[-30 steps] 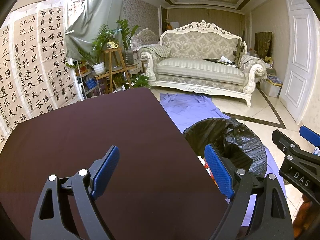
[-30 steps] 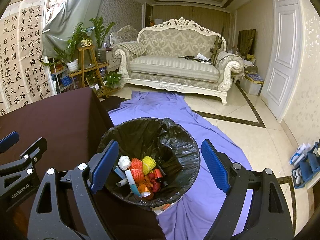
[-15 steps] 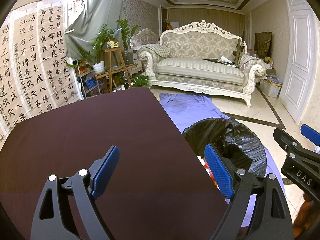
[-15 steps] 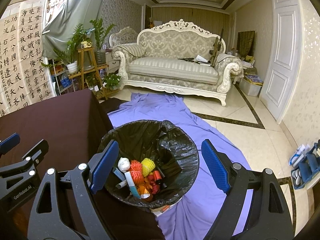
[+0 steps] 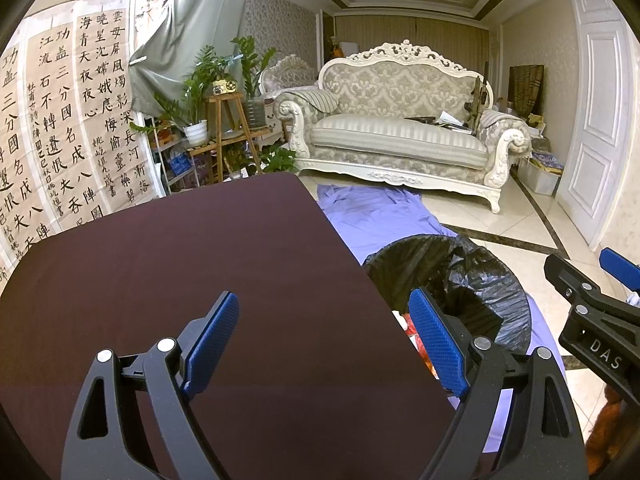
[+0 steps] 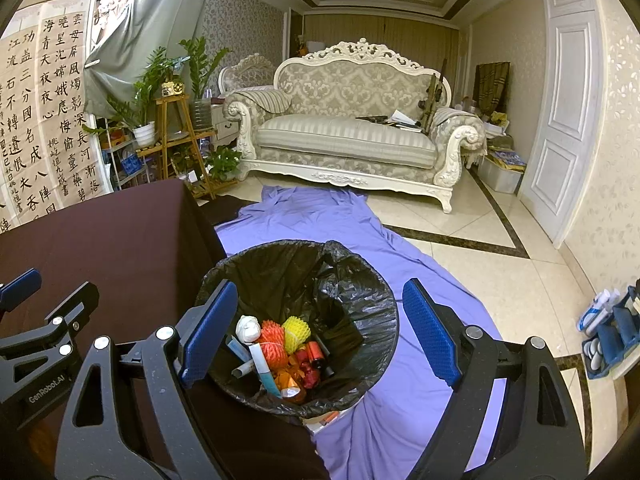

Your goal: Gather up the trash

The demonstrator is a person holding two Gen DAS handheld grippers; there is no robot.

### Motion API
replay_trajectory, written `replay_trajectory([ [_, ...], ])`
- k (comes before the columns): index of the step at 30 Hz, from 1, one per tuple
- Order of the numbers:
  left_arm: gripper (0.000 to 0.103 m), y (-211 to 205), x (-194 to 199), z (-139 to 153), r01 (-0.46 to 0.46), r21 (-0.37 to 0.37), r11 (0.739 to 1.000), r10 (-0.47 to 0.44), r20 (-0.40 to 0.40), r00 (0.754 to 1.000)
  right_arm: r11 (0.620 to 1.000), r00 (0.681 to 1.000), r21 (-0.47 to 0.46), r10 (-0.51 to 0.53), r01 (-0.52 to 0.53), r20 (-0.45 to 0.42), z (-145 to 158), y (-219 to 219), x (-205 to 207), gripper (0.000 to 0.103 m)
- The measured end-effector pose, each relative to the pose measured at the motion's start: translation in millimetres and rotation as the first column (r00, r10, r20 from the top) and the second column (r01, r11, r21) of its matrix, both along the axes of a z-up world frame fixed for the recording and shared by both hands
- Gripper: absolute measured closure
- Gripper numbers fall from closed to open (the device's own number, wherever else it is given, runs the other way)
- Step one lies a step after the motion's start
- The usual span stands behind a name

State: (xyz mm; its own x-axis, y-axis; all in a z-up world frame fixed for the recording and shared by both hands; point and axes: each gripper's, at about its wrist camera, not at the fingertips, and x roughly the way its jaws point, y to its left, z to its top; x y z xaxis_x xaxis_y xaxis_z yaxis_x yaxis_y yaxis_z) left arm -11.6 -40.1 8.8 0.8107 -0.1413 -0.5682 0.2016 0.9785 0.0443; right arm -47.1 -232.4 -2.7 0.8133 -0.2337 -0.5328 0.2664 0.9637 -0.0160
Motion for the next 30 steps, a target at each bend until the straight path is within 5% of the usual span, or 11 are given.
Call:
replay_trajectory([
  [30,0.019,0.5,0.0,1.5,0.001,-0.005,1.0,-0.001,-0.003,1.0,1.0,1.0,-0.002,0.0,0.0,0.001,-2.8,0.5,-0.7,0.02],
])
